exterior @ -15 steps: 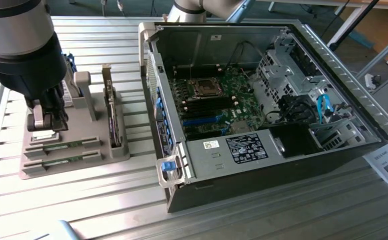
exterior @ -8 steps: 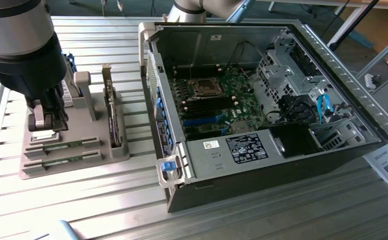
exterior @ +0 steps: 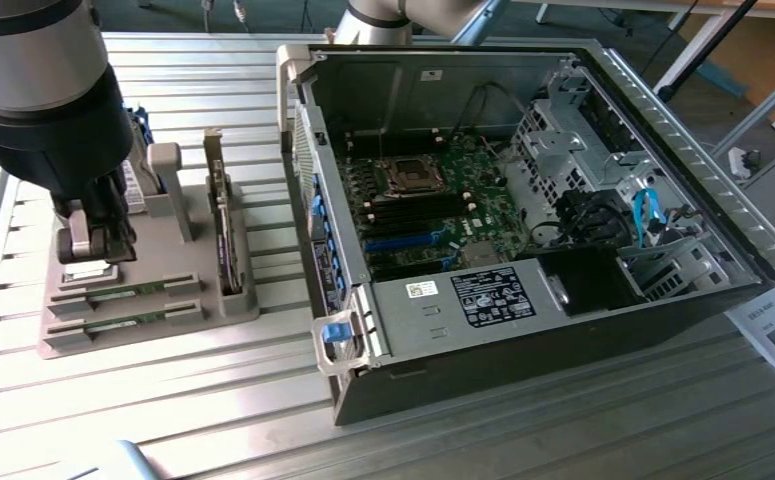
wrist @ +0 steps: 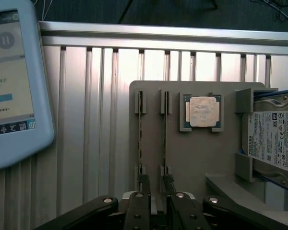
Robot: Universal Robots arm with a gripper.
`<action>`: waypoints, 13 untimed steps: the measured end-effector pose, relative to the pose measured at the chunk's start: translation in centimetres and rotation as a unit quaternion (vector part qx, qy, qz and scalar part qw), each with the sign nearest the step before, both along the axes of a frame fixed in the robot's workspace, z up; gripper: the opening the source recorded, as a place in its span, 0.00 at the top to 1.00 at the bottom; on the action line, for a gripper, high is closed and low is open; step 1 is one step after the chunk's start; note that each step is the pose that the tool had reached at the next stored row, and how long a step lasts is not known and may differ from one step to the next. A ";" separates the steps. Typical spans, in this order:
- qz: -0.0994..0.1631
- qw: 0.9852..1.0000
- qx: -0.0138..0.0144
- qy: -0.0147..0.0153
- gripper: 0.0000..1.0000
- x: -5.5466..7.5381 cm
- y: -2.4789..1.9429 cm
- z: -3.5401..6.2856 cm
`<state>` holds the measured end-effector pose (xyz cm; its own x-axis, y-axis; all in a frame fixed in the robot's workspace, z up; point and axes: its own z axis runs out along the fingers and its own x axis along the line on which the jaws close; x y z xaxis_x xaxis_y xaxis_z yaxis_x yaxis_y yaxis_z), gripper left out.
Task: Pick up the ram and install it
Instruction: 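Pick up the ram and move it above insertion slot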
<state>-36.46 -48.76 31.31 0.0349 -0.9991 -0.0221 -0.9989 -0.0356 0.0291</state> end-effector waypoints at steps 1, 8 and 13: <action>0.000 1.000 0.000 0.000 0.76 0.0 -0.02 -0.04; 0.000 1.000 0.000 0.000 0.76 0.0 -0.11 -0.72; 0.000 1.000 0.000 0.000 0.76 0.0 -0.51 -1.31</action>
